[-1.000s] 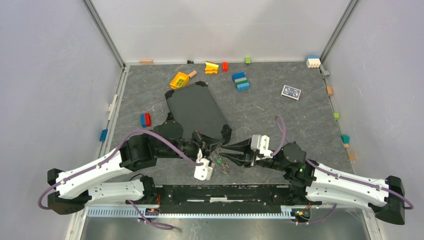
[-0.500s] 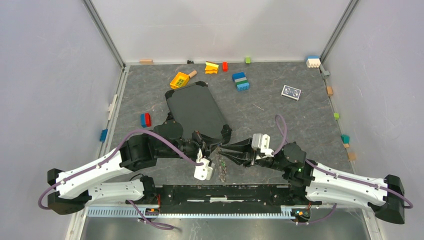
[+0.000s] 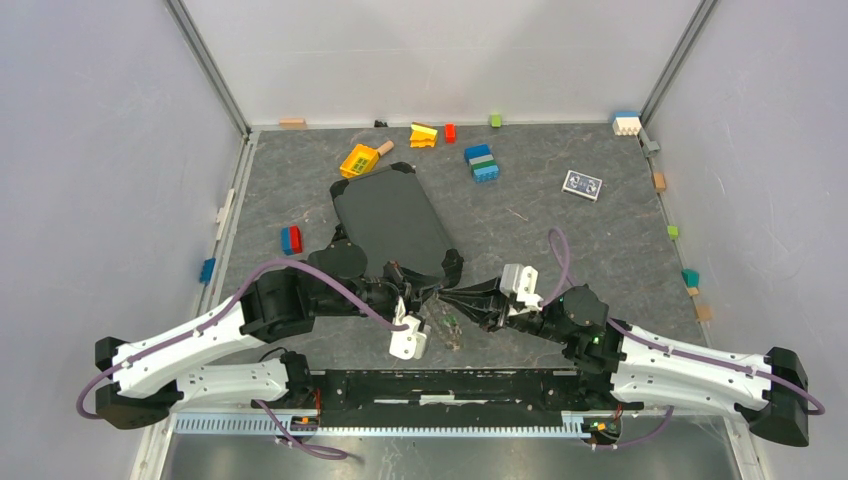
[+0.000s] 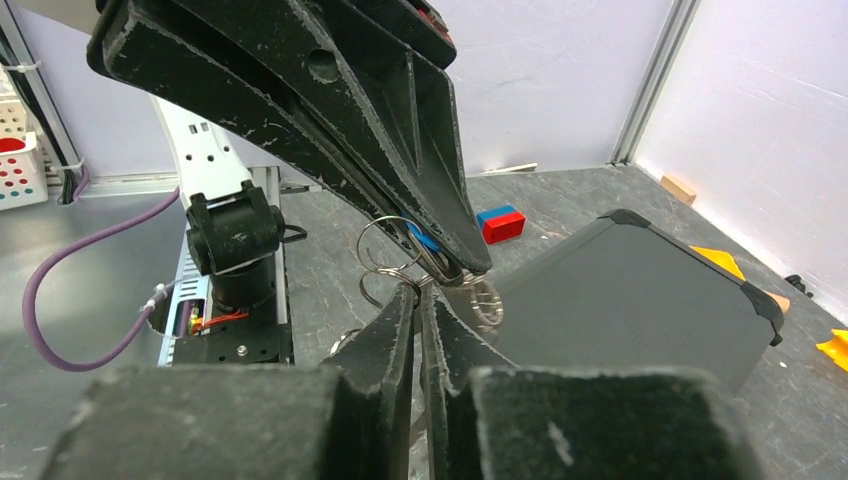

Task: Remove the keys from the keyring

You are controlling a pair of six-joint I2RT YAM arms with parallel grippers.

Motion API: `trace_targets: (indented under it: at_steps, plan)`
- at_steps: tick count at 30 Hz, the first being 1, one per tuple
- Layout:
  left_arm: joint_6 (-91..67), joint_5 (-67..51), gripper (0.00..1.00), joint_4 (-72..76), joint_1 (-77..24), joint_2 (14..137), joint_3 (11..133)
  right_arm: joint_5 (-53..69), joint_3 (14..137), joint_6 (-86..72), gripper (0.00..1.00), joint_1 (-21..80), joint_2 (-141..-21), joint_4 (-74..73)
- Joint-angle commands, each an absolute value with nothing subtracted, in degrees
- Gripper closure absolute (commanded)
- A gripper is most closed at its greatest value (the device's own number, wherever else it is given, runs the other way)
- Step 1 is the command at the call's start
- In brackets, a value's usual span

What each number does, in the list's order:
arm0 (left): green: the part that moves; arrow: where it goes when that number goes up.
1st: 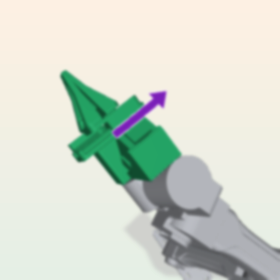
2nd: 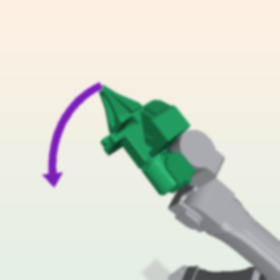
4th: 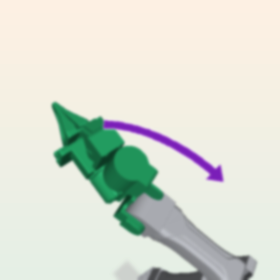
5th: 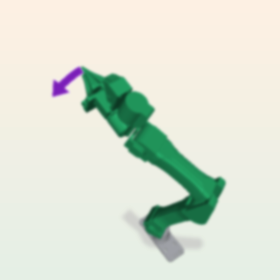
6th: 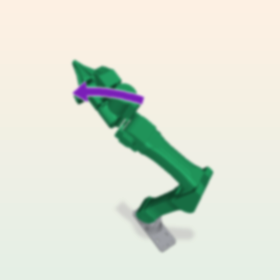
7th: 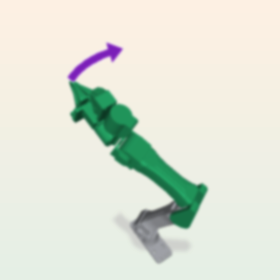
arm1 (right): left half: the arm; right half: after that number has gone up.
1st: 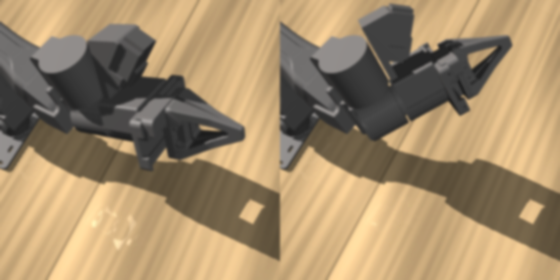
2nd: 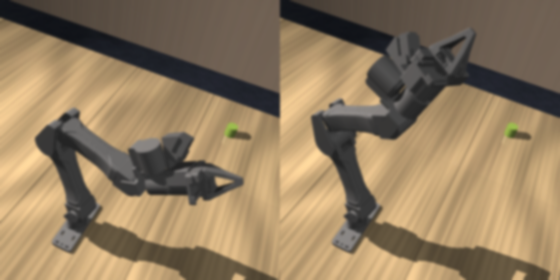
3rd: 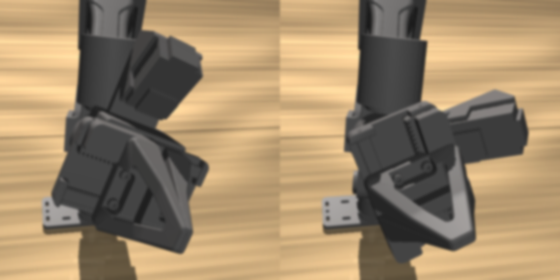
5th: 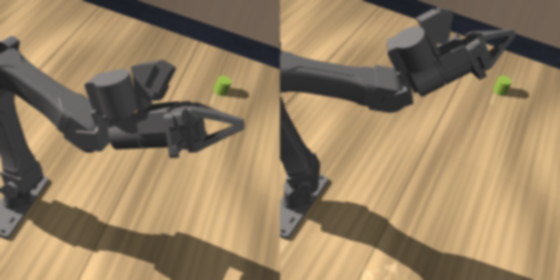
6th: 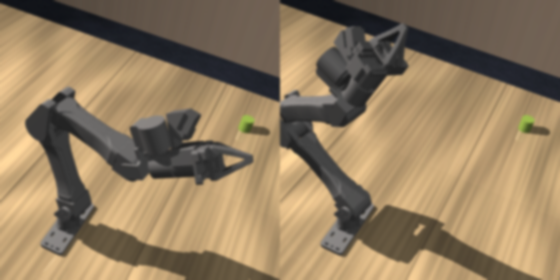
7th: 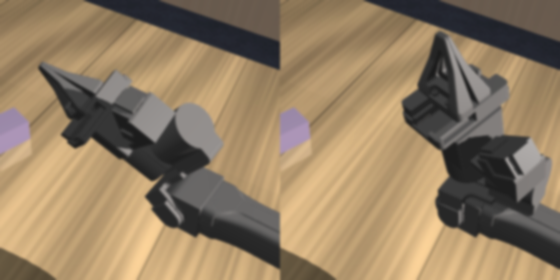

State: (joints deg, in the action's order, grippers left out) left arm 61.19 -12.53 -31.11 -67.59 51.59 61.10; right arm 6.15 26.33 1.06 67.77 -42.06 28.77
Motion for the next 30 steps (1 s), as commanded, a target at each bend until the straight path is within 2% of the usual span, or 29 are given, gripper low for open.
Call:
trace_targets:
  at_steps: [1, 5, 30]
  plan:
    - [60.7, -13.7, 0.98, -26.5, -67.7, 50.5, 61.5, 4.3, 25.8, 0.9, 0.93, 67.7, -41.9, 32.0]
    - [60.6, -13.8, 0.98, -26.4, -67.6, 50.4, 61.5, 3.7, 25.4, 0.8, 1.0, 67.7, -41.6, 32.7]
    - [60.4, -11.9, 0.98, -24.6, -67.6, 49.8, 60.4, -0.3, 23.6, 0.1, 1.0, 67.7, -38.3, 34.2]
